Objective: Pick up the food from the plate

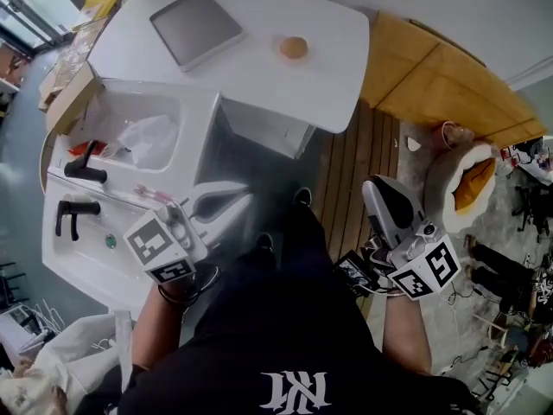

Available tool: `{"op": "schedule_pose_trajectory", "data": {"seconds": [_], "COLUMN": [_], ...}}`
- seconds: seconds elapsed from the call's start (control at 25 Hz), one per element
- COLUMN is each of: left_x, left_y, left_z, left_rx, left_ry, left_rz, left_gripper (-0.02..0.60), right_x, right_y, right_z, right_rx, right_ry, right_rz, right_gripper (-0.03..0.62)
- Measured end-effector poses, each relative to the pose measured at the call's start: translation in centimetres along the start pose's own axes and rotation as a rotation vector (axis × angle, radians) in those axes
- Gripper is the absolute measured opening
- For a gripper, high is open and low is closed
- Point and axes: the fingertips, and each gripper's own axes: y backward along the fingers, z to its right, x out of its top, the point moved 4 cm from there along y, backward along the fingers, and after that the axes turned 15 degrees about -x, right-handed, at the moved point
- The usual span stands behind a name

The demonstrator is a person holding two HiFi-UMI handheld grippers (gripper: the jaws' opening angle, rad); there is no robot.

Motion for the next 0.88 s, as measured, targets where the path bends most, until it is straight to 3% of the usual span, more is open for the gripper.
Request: {"op": "schedule_pose_trajectory", "data": {"seconds": [0.4,0.76,0.88], "left_x": [4.1,5.7,6.1], "left_y": [-9.0,-15.5,-16.5], "left_z": [-10.5,-17.6,-19.4], "left_rx": [0.072,0.197,0.205], "left_ry": [-0.005,-0.029,-0.030], "left_rz": [-0.036,-0.098,-0.098], "left_gripper": [0.005,0.005,0.005], "right_x": [2.6,4.9,4.9], "right_y": [-10.0,-14.5,-15.9], "right_z": [10.6,18.5,20.0], "right_rx": [0.118,0.216,0.222], "right_ry": [0.010,0.024,0.014], "right_rz": [-0.027,-0.045,-0.055], "right_gripper": [0.005,0.005,0.005]}}
